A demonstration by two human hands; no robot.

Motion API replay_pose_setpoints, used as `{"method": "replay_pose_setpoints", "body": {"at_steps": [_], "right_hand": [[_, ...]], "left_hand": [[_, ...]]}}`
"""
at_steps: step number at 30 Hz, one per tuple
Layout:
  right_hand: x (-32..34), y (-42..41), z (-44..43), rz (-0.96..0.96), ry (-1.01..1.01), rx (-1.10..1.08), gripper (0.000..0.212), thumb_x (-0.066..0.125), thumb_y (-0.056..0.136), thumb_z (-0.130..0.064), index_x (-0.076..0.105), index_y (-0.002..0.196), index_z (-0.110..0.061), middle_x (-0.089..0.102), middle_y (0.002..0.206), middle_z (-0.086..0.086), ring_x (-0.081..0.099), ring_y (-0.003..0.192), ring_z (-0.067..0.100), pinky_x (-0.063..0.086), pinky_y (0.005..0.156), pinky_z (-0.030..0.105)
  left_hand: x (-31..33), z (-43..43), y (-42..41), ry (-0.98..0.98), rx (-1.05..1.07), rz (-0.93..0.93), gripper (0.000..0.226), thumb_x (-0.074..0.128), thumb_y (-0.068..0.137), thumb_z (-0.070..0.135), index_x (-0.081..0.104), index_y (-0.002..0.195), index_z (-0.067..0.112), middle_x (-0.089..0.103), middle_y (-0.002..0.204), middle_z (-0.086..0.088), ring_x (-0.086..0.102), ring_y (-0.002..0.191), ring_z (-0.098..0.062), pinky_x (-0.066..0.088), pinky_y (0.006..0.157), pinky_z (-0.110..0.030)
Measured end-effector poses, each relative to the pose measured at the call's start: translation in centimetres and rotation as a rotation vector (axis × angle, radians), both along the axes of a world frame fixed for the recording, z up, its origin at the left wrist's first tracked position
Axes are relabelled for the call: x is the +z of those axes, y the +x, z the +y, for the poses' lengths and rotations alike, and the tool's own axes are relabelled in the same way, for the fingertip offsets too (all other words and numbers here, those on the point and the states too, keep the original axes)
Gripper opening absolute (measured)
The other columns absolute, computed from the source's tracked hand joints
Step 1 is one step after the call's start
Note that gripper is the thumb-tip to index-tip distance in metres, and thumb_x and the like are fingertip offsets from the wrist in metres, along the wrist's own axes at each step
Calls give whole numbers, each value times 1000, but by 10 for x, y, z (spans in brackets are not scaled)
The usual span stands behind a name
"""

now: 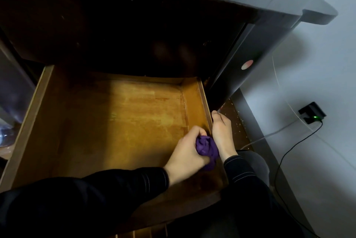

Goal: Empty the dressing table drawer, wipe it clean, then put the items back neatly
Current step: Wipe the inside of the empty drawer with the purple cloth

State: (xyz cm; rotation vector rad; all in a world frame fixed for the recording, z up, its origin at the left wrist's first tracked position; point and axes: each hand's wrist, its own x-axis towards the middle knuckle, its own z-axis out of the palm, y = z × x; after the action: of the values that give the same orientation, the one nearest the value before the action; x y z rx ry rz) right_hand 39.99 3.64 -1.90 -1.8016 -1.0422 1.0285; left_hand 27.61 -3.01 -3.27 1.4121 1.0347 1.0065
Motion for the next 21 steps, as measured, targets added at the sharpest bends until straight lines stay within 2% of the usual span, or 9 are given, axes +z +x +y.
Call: {"method": "replay_pose_setpoints", "body": {"at_steps": [4, 9, 11, 13, 15, 18, 21], "right_hand": [[1, 0, 3, -28, 2, 8, 35, 42, 107, -29, 60, 81, -14, 64, 85, 11, 60, 88, 29, 48, 94, 53], [-1, 0, 2, -35, 10, 13, 33, 43, 107, -32, 60, 80, -23, 63, 89, 8, 58, 93, 30, 47, 93, 49], [-2, 0, 1, -26, 20, 19, 30, 42, 107, -32, 61, 85, -21, 66, 94, 10, 61, 96, 33, 47, 96, 51], [-3, 1, 1, -23, 25, 30, 30, 42, 107, -31, 63, 89, -18, 66, 95, 11, 61, 95, 32, 47, 99, 53], [-4, 2, 2, -13, 19, 39, 32, 42, 107, -32, 66, 103, -12, 68, 106, 16, 62, 102, 33, 45, 105, 55], [-4, 4, 3, -8, 2, 23, 42, 42, 107, -36, 63, 125, -5, 65, 123, 22, 60, 117, 38, 43, 109, 57], [-5, 4, 3, -29, -12, 24, 43, 41, 107, -39, 62, 130, -9, 65, 126, 18, 60, 119, 35, 43, 110, 55]], "left_hand": [[-1, -19, 3, 168, -180, 86, 41, 77, 70, 18, 46, 93, 33, 57, 90, 14, 56, 80, -5, 44, 67, -21], [-8, -10, 3, 197, -130, 101, 38, 75, 72, 12, 47, 93, 27, 56, 89, 10, 54, 82, -10, 43, 67, -27], [-14, 1, 1, 222, -72, 168, 38, 68, 73, 6, 44, 91, 28, 53, 89, 8, 51, 81, -11, 39, 68, -28], [-20, 20, -3, 218, -17, 216, 38, 63, 73, 1, 43, 92, 27, 53, 92, 5, 50, 84, -14, 41, 70, -32], [-26, 47, -8, 188, 47, 242, 38, 65, 75, 0, 45, 96, 24, 54, 97, 2, 53, 89, -17, 44, 75, -33], [-34, 96, -15, 141, 182, 282, 38, 69, 77, -2, 46, 101, 16, 49, 105, -4, 53, 93, -20, 42, 80, -27], [-41, 149, -22, 112, 329, 284, 39, 67, 78, -3, 51, 111, 9, 50, 109, -8, 51, 96, -21, 34, 79, -17]]}}
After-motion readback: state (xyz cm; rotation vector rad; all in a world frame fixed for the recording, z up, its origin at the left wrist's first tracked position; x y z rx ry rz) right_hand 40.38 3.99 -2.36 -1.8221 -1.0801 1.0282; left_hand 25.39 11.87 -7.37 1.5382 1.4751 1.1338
